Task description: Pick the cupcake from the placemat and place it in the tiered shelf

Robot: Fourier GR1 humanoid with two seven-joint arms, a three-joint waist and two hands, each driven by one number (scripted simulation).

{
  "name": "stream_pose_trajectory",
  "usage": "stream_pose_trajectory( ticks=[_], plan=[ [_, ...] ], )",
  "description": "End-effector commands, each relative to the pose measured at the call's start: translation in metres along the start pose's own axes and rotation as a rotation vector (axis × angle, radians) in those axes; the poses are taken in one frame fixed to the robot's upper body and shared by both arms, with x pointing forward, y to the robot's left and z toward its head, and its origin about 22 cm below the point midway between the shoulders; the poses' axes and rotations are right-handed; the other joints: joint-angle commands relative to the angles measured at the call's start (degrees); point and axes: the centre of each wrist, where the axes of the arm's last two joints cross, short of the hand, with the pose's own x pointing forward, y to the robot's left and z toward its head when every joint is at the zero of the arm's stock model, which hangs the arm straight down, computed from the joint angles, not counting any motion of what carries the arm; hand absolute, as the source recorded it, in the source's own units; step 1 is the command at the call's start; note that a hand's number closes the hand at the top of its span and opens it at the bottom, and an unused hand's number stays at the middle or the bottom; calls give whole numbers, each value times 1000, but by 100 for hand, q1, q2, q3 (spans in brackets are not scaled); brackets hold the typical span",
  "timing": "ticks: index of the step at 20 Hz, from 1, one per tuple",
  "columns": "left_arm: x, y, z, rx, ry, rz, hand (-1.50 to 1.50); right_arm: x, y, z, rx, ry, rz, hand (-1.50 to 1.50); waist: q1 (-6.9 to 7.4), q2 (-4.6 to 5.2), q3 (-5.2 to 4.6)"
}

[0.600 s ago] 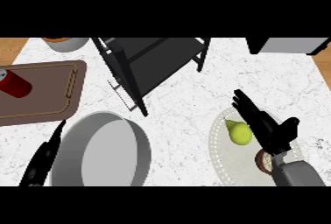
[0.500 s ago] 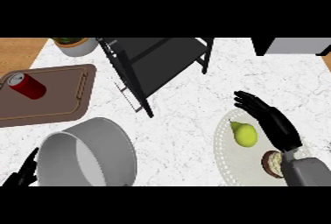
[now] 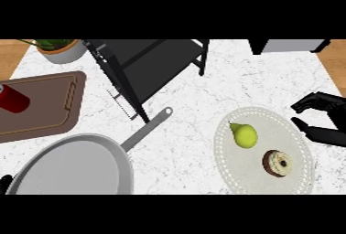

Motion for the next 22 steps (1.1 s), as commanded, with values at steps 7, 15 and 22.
stream_pose_trajectory(
  ticks=[7,15,22],
  plan=[
    [110,-78,-24,-280,-258,403,0,-1,-96,42,276,-114,44,-150,75,161,-128],
    [104,-84,-42,-279,-249,422,0,43,-109,52,505,-68,206,-150,63,57,-153],
    [116,-82,-50,-280,-249,415,0,70,-57,41,394,64,364,-150,97,59,-153]
  ],
)
